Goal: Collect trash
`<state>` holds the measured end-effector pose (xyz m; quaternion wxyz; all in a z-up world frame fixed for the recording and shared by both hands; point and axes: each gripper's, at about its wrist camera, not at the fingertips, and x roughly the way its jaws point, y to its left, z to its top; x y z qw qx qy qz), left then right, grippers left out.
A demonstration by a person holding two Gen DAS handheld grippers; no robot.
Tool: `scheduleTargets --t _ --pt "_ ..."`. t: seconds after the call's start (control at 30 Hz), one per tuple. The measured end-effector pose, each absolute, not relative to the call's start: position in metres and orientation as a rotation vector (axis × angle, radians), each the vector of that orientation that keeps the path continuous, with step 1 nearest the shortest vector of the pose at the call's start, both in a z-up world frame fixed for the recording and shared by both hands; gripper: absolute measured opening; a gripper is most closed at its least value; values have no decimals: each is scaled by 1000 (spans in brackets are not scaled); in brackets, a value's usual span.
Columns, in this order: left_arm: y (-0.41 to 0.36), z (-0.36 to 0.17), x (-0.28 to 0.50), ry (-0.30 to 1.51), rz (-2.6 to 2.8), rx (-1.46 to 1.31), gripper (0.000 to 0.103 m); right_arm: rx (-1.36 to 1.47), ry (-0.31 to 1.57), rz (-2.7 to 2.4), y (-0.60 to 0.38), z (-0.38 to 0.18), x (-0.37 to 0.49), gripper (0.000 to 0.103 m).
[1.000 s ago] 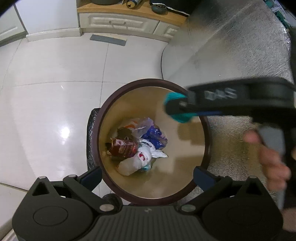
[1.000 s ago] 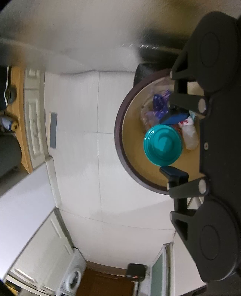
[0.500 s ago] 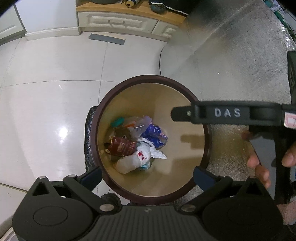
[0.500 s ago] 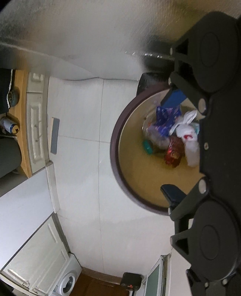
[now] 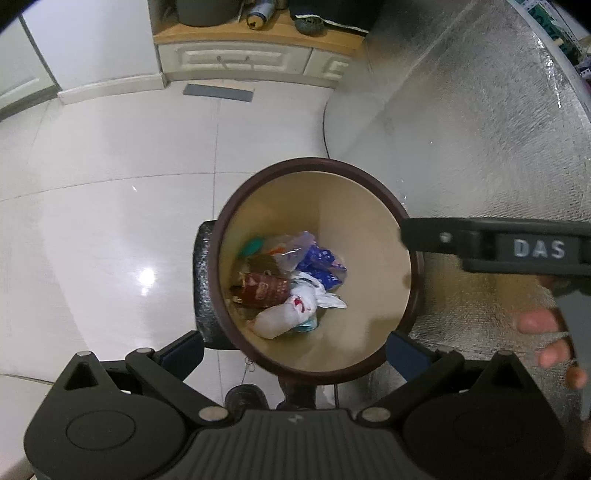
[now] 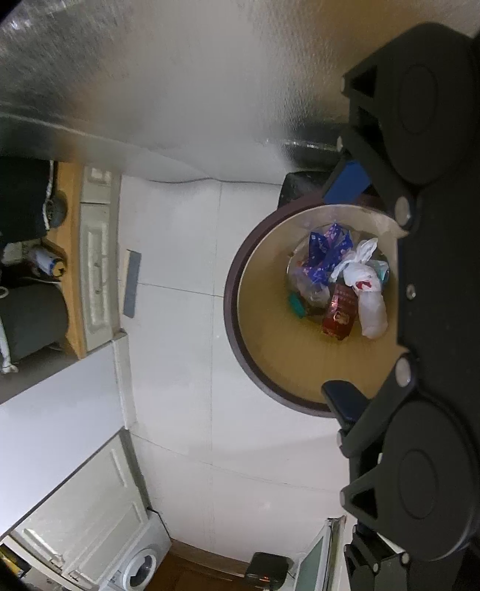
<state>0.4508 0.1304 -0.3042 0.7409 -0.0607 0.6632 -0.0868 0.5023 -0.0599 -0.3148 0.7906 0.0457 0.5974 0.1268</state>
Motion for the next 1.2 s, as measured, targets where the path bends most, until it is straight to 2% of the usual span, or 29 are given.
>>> scheduleTargets --t 0.73,1.2 --pt "150 -165 384 1185 -253 -60 103 81 1090 134 -68 -168 392 103" --pt "143 -77 311 1008 -173 -71 103 103 929 73 -100 -85 303 103"
